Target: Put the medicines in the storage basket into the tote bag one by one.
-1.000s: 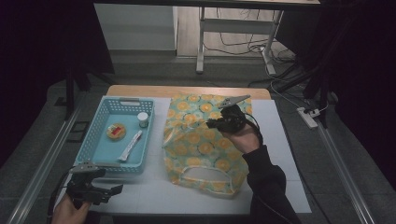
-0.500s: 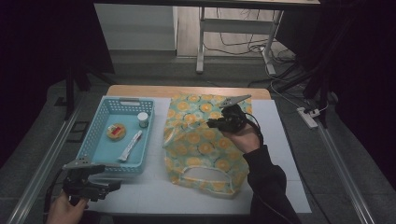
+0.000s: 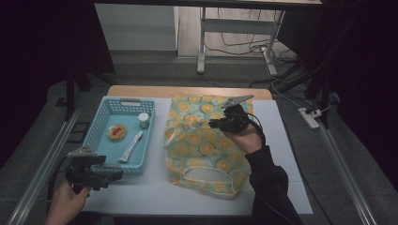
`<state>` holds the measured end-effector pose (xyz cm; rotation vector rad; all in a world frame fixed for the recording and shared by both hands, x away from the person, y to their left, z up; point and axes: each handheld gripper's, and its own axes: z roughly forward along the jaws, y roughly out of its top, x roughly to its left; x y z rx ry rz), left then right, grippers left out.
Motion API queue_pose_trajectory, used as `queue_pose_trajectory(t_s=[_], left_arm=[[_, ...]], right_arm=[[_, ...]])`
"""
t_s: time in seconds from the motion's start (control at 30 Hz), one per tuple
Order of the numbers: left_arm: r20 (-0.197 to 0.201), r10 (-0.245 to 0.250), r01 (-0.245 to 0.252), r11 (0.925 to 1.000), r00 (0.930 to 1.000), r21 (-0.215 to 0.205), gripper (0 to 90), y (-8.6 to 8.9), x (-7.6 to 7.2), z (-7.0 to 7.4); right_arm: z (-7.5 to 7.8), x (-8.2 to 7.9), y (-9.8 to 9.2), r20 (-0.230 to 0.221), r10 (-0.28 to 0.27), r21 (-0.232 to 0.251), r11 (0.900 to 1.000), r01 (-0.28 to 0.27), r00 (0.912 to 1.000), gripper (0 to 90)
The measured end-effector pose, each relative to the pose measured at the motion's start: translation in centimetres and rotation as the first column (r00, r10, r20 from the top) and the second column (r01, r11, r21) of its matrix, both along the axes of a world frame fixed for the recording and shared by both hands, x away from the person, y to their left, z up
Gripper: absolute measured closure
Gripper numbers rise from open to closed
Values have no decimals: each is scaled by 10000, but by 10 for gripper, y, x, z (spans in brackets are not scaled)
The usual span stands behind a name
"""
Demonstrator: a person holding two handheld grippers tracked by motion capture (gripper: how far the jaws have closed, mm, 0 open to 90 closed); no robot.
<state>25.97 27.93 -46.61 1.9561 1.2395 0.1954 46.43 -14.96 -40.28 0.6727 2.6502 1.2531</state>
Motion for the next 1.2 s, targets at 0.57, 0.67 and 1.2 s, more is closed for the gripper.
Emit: queue_pose_trajectory(t_s=[0.57,0.67,1.2], left_arm=[[102,162,-166,9993,9998,331,0,-4,36,7],[51,137,-140,9987,9999,490,0,-5,44,7],[-346,467,-435,9953,9983,866,5,-2,82,8]], right_arm=[[0,0,-1,68,33,-36,10000,-33,10000,900],[0,0,-1,78,40,-30,10000,-40,10000,900],[0,-1,0,93,61,4,10000,-61,9999,900]])
